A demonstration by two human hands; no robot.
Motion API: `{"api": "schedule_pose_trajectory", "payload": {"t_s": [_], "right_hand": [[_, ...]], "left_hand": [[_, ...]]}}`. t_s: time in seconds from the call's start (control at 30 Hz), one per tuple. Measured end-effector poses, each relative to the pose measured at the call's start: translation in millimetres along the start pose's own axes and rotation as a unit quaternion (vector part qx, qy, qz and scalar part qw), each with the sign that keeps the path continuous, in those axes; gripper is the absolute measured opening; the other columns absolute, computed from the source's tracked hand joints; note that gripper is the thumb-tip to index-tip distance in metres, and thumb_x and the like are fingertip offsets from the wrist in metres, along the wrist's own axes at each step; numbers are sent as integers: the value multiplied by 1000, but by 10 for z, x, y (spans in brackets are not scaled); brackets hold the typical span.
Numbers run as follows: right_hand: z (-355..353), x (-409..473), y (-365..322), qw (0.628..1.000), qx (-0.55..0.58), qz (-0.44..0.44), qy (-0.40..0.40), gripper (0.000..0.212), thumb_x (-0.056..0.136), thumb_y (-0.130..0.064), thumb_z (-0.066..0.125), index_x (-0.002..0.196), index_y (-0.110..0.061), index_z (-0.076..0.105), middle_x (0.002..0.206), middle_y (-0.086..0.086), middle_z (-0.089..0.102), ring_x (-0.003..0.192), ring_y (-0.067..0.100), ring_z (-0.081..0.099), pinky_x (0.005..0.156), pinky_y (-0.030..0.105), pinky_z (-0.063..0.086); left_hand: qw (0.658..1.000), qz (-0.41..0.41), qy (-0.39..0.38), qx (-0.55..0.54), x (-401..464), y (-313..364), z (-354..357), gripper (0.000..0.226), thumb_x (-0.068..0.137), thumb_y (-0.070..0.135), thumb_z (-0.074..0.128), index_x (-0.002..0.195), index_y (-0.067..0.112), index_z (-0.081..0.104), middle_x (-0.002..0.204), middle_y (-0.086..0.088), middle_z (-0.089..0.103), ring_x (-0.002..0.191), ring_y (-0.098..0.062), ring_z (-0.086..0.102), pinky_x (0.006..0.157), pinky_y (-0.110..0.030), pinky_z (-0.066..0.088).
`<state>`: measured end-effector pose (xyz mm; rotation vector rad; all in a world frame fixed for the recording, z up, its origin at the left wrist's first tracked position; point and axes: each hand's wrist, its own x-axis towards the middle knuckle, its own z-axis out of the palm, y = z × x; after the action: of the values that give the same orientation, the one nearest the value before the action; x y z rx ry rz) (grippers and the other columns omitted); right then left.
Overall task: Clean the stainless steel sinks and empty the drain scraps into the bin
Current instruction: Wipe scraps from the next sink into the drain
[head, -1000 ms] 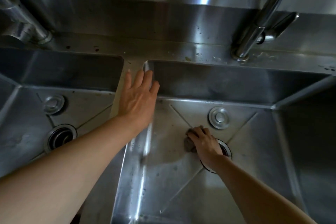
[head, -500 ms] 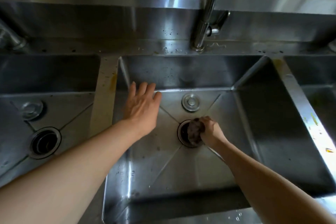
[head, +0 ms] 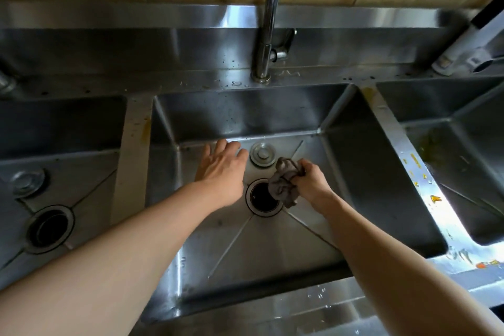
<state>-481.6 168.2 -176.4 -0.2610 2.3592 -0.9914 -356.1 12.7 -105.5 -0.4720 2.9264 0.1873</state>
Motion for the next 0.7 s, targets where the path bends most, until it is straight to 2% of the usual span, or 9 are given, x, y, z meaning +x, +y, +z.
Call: {"api": "schedule_pose_trajectory", "payload": {"t_s": [0.1, 0.3, 0.4, 0.57, 0.7], "right_hand": [[-51, 26, 61, 1000, 1, 0, -26, 24, 81, 3, 52, 74, -20, 52, 69, 4, 59, 64, 23, 57, 54, 29, 47], [-148, 147, 216, 997, 11, -15, -72, 19, 76, -1, 57, 72, -18, 53, 71, 9, 61, 72, 33, 63, 65, 47, 53], [-226, 168, 239, 994, -21, -41, -97, 22, 78, -2, 58, 72, -21, 50, 78, 7, 60, 79, 27, 60, 73, 42, 52], [-351, 208, 268, 988, -42, -68, -136, 19, 83, -1, 56, 80, -19, 49, 83, 5, 56, 81, 19, 52, 66, 26, 38], [-460, 220, 288, 984, -42, -81, -154, 17, 84, -1, 54, 97, -12, 57, 91, 8, 60, 88, 23, 56, 73, 31, 45]], "left_hand": [[1000, -17, -22, -8, 19, 107, -25, 56, 86, 23, 58, 138, 20, 37, 143, 1, 33, 133, -23, 27, 110, -39, 24], [996, -70, -55, -16, 71, 376, -34, 56, 88, 25, 58, 139, 19, 35, 143, 0, 36, 133, -22, 28, 114, -44, 21], [994, -99, -51, -18, 84, 537, -31, 57, 89, 25, 58, 141, 20, 35, 144, 0, 35, 133, -22, 29, 111, -40, 23], [988, -141, -55, -30, 72, 776, 21, 59, 88, 24, 59, 141, 21, 34, 144, 1, 35, 133, -22, 30, 109, -40, 25], [984, -162, -59, -35, 63, 922, 16, 60, 89, 23, 59, 142, 21, 32, 146, 0, 35, 133, -22, 31, 109, -40, 26]]}}
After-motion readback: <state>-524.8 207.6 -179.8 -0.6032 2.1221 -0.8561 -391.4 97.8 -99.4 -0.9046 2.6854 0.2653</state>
